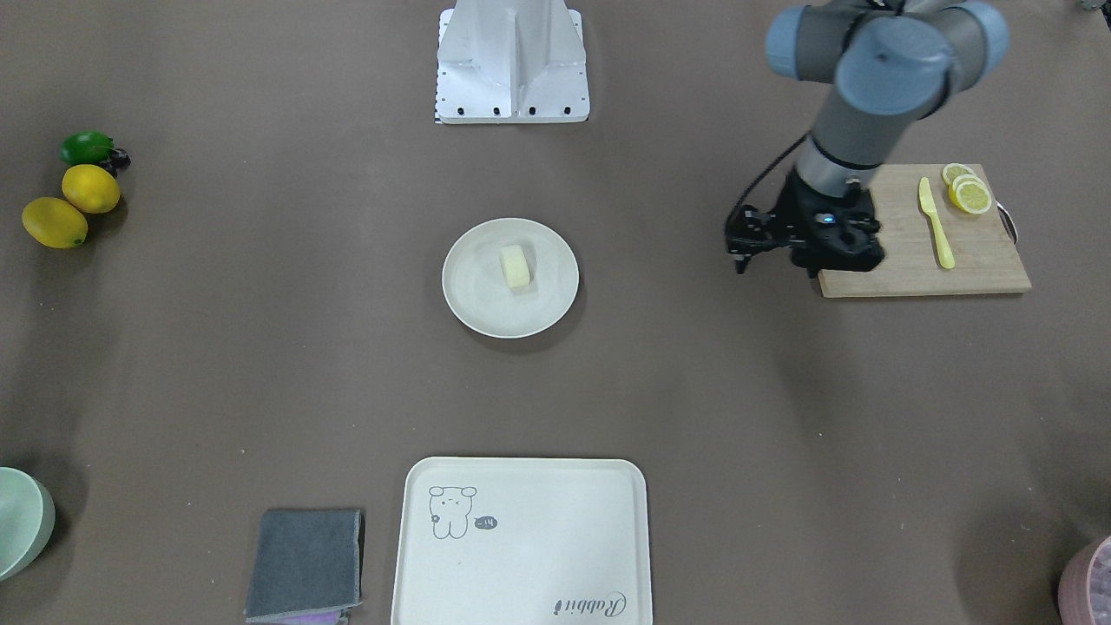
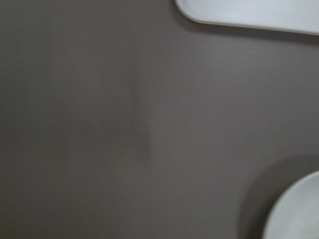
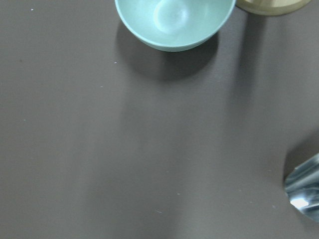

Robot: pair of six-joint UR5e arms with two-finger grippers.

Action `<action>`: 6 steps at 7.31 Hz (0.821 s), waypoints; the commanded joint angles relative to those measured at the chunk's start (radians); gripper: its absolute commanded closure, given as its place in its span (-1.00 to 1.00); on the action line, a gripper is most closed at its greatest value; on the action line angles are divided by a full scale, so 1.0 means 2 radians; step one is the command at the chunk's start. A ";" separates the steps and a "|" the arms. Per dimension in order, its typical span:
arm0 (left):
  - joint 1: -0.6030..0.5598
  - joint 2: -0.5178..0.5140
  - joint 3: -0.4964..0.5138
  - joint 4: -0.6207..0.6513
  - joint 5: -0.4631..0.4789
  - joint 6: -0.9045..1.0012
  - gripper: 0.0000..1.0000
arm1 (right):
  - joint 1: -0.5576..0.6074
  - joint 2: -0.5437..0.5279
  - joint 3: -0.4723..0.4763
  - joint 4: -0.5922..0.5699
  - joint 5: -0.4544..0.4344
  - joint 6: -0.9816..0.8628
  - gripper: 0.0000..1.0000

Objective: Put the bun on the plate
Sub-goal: 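Release the bun onto the plate and retract the left arm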

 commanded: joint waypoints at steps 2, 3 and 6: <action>-0.249 0.098 0.087 0.002 -0.130 0.369 -0.96 | 0.045 0.001 -0.004 -0.068 0.001 -0.100 -0.99; -0.311 0.096 0.155 0.002 -0.155 0.476 -0.96 | 0.047 0.001 -0.005 -0.068 0.001 -0.100 -0.99; -0.339 0.114 0.208 0.004 -0.162 0.534 -0.96 | 0.059 -0.002 -0.002 -0.068 0.007 -0.099 -0.99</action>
